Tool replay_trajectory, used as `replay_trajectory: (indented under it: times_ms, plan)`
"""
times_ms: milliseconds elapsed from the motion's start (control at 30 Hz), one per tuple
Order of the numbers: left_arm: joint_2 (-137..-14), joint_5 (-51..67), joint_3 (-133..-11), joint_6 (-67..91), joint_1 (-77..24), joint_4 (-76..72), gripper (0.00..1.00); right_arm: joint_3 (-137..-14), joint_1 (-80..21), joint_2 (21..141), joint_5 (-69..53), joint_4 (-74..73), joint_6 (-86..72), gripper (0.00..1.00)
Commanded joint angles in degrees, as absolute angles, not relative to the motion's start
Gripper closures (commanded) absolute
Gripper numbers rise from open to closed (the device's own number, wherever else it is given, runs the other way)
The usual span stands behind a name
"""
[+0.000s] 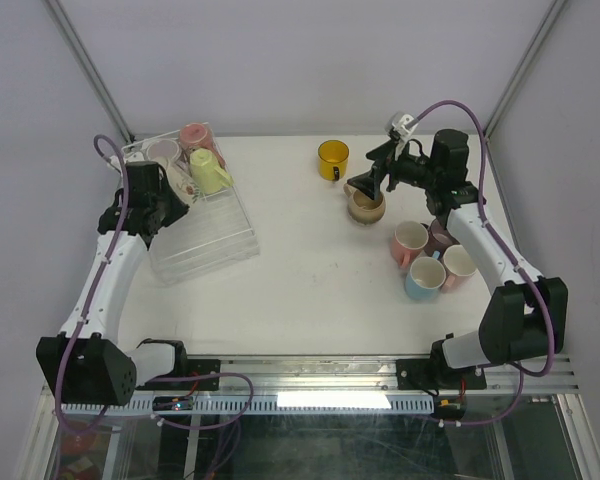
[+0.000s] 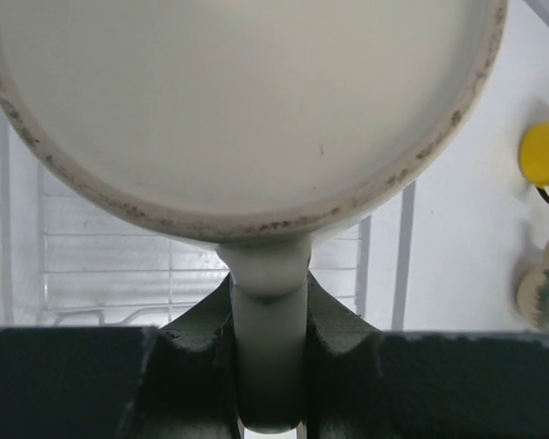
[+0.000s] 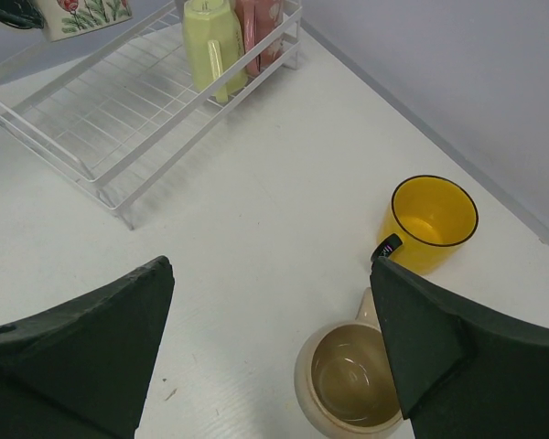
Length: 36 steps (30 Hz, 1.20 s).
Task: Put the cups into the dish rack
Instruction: Place the cup on the dish rack.
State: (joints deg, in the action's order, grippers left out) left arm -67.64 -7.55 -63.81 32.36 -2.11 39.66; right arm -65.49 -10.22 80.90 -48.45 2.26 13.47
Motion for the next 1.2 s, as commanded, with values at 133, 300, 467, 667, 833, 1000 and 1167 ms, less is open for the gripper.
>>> replay_trajectory:
  times_ms: [133,300,467,667,833,1000,1167]
  plan:
    - [-69.21,-16.08,-60.53,27.71,-0.01,19.09,1.00,-65.31,-9.32,81.52,-49.03,2.90,14.50,0.09]
    - [-70.97,-18.64,-57.57,24.52,0.01,11.03,1.00,-65.39,-9.07,81.48,-49.02,2.44,14.97,0.09]
    - [-72.91,-20.20,-55.94,18.67,0.03,5.10,1.00,-65.28,-8.79,81.90,-49.01,2.17,15.12,0.09]
    - [-75.78,-20.26,-54.72,14.80,0.06,1.01,1.00,-65.47,-8.77,82.49,-49.00,2.28,15.03,0.09]
    - [-77.50,-20.17,-54.80,14.42,0.01,-0.64,1.00,-65.64,-8.71,82.87,-48.98,2.42,15.12,0.09]
    - [-77.64,-15.90,-55.23,13.58,0.05,-0.11,1.00,-65.53,-8.56,82.75,-48.91,2.30,15.36,0.09]
    - [-72.42,-10.39,-52.61,12.32,0.00,3.84,1.00,-65.09,-7.98,82.53,-48.62,2.33,15.47,0.09]
